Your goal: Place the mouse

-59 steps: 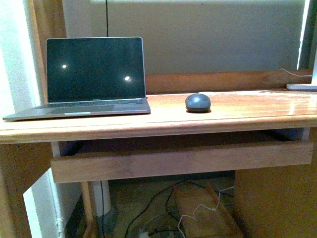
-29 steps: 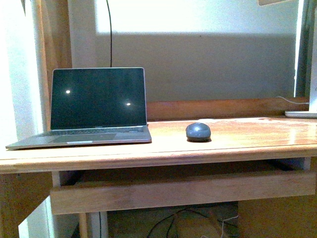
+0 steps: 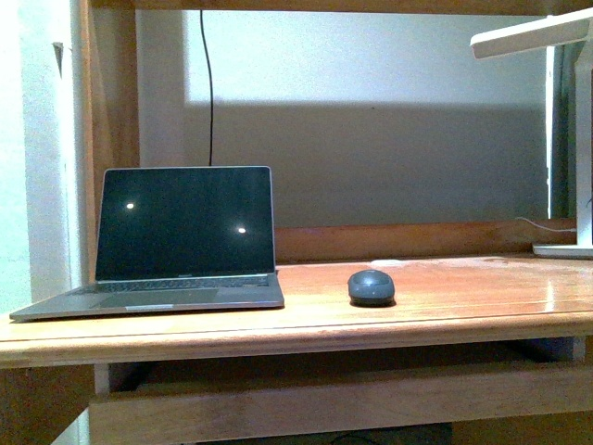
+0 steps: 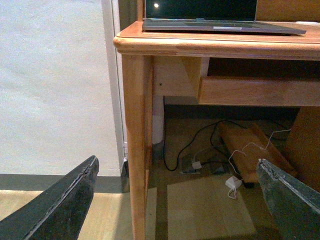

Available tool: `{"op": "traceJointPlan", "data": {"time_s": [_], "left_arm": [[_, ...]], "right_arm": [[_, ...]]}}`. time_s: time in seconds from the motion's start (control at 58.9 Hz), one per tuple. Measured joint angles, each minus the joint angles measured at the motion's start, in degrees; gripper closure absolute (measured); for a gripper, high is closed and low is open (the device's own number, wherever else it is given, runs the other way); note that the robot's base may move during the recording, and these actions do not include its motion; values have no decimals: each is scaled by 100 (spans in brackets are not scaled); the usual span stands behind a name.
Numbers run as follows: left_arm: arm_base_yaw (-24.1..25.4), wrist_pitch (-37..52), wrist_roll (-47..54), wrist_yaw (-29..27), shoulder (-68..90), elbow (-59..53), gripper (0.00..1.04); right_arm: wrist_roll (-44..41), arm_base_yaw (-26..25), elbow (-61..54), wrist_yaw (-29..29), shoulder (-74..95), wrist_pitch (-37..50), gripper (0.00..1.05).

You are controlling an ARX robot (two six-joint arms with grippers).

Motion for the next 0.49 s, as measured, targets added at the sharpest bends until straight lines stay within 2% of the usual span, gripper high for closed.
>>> {"op": "traceJointPlan", "data": {"time_s": [0.085,0.356,0.492], "left_arm": [[0,0,-2,0,0,0,8],[0,0,-2,0,0,0,8],[0,0,0,0,0,0,8]], "right_arm": [[0,0,0,0,0,0,52],[0,0,0,0,0,0,8],[-2,0,0,0,0,0,7]]}}
